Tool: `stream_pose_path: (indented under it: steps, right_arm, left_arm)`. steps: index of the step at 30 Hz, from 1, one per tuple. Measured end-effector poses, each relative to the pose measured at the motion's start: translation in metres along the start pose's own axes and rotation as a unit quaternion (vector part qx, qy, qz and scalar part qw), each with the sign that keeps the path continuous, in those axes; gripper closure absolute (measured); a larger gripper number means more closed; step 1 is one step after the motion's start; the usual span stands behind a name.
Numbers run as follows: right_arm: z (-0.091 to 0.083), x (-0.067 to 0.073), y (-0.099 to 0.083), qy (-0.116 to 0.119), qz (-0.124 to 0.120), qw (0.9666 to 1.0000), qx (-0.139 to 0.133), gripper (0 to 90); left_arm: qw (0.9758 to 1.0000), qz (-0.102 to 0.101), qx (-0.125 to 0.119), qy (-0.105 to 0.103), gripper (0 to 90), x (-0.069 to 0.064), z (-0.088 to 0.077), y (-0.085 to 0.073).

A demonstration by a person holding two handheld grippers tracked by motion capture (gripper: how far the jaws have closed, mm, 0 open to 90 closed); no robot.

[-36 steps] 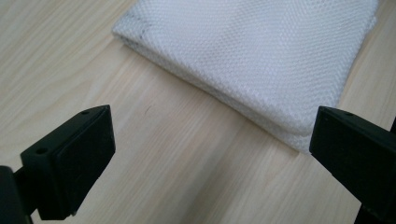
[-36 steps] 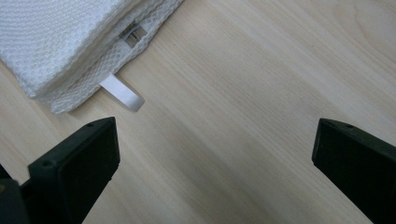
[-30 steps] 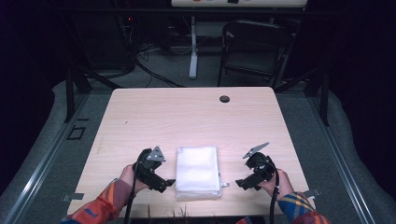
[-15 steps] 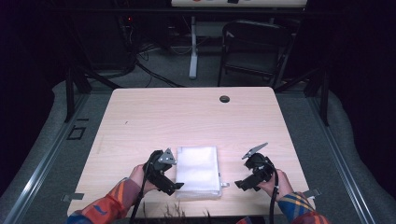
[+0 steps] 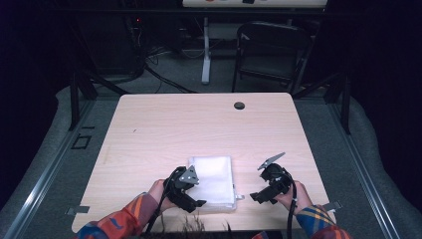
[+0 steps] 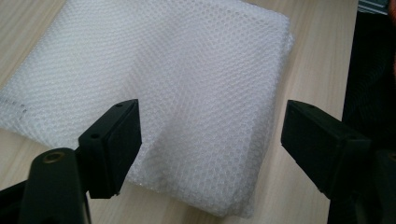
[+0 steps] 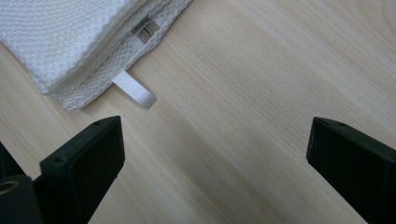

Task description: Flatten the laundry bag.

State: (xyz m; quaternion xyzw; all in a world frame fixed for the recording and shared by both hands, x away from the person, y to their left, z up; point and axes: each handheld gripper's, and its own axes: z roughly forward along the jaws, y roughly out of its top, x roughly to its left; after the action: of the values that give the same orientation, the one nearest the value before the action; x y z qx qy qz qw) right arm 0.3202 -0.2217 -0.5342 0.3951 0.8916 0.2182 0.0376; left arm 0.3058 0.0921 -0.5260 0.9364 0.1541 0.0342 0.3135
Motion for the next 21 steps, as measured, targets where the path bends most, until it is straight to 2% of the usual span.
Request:
stream_pose_path:
  steps: [5, 6, 9, 12, 16, 21]
  right_arm:
    - [0.001, 0.001, 0.000, -0.001, 0.000, 1.0000, -0.002, 3.9]
    - [0.001, 0.001, 0.000, -0.001, 0.000, 1.0000, -0.002, 3.9]
    - [0.001, 0.001, 0.000, -0.001, 0.000, 1.0000, -0.001, 4.0]
    - [0.002, 0.001, 0.000, 0.005, 0.002, 1.0000, -0.002, 3.9]
    - [0.002, 0.002, 0.000, 0.008, 0.001, 1.0000, -0.002, 3.9]
    - [0.002, 0.002, 0.000, 0.005, -0.001, 1.0000, 0.001, 3.9]
  left_arm:
    - [0.9999, 0.008, 0.007, -0.007, 28.7, -0.002, 0.007, 0.001]
    - [0.9998, 0.011, 0.016, -0.007, 32.7, -0.002, 0.011, 0.002]
    - [0.9996, 0.015, 0.025, -0.005, 37.9, -0.003, 0.016, 0.001]
    - [0.9993, 0.015, 0.035, -0.003, 40.7, -0.004, 0.022, -0.001]
    - [0.9987, 0.020, 0.047, 0.002, 41.9, -0.005, 0.027, -0.003]
    - [0.9982, 0.025, 0.055, -0.006, 38.7, -0.005, 0.032, -0.003]
